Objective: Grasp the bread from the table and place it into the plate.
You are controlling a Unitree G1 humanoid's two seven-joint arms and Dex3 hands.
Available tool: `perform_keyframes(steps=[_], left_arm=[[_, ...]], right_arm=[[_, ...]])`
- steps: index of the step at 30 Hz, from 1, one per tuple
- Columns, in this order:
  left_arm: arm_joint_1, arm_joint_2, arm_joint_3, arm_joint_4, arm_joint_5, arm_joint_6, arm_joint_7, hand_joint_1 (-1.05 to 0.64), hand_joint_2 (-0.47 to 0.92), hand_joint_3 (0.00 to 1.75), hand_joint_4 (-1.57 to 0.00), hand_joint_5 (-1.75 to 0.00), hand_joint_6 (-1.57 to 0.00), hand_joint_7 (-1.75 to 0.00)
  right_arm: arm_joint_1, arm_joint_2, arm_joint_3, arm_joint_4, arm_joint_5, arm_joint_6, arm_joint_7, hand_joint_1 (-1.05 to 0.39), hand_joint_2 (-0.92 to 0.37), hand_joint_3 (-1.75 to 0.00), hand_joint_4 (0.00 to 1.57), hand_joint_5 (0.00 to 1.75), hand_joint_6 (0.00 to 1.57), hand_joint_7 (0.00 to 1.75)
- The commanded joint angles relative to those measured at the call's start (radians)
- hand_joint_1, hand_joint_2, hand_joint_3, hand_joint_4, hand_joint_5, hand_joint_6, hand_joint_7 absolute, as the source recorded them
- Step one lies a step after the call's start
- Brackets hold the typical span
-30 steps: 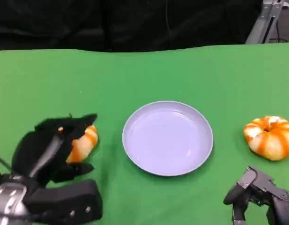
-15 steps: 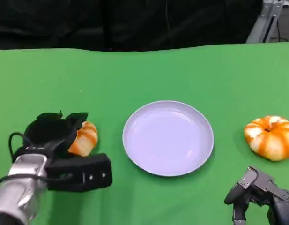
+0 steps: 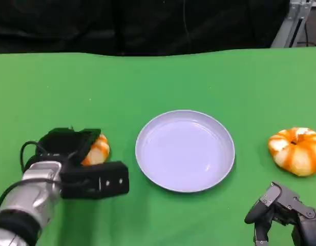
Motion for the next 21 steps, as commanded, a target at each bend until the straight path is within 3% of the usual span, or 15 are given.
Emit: perform_keyframes(steps=[1,15,16,17,18,19,21], left_arm=[[-0.021,-0.024,0.003,0.12,-0.065,-0.06,0.004,-0.25,0.92,0.07,-0.55,-0.14,-0.56,-0.04],[-0.045,-0.025,-0.032,0.174,-0.104,-0.085,0.037,-0.21,0.92,0.11,-0.65,-0.1,-0.62,-0.03],[-0.023,-0.01,-0.03,0.163,-0.095,-0.154,0.174,-0.19,0.92,0.19,-0.78,-0.18,-0.78,-0.11],[-0.001,0.009,-0.022,0.128,-0.088,-0.219,0.311,-0.19,0.81,0.48,-0.86,-0.95,-0.75,-0.86],[0.014,0.024,-0.017,0.099,-0.081,-0.266,0.415,-0.16,0.66,0.74,-0.86,-1.34,-0.7,-1.29],[0.024,0.034,-0.014,0.074,-0.077,-0.295,0.479,-0.14,0.56,0.91,-0.85,-1.58,-0.67,-1.56],[0.025,0.04,-0.017,0.064,-0.076,-0.31,0.516,-0.14,0.51,1.0,-0.85,-1.7,-0.66,-1.7]], right_arm=[[0.013,-0.002,0.002,-0.016,0.003,-0.003,-0.005,-0.04,-0.43,-1.42,0.81,1.75,0.65,1.56],[0.013,-0.004,0.003,-0.016,0.004,-0.001,-0.006,-0.04,-0.43,-1.41,0.8,1.75,0.65,1.56],[0.012,-0.004,0.002,-0.018,0.0,0.001,-0.007,-0.03,-0.43,-1.41,0.81,1.75,0.65,1.56],[0.01,-0.004,0.002,-0.019,-0.002,0.006,-0.007,-0.02,-0.43,-1.41,0.81,1.75,0.65,1.56],[0.008,-0.003,0.002,-0.02,-0.004,0.009,-0.007,-0.02,-0.43,-1.41,0.81,1.75,0.65,1.56],[0.006,-0.002,0.002,-0.018,-0.005,0.009,-0.008,-0.01,-0.43,-1.41,0.81,1.75,0.65,1.56],[0.003,-0.002,0.002,-0.014,-0.004,0.006,-0.009,-0.01,-0.43,-1.41,0.8,1.75,0.65,1.56]])
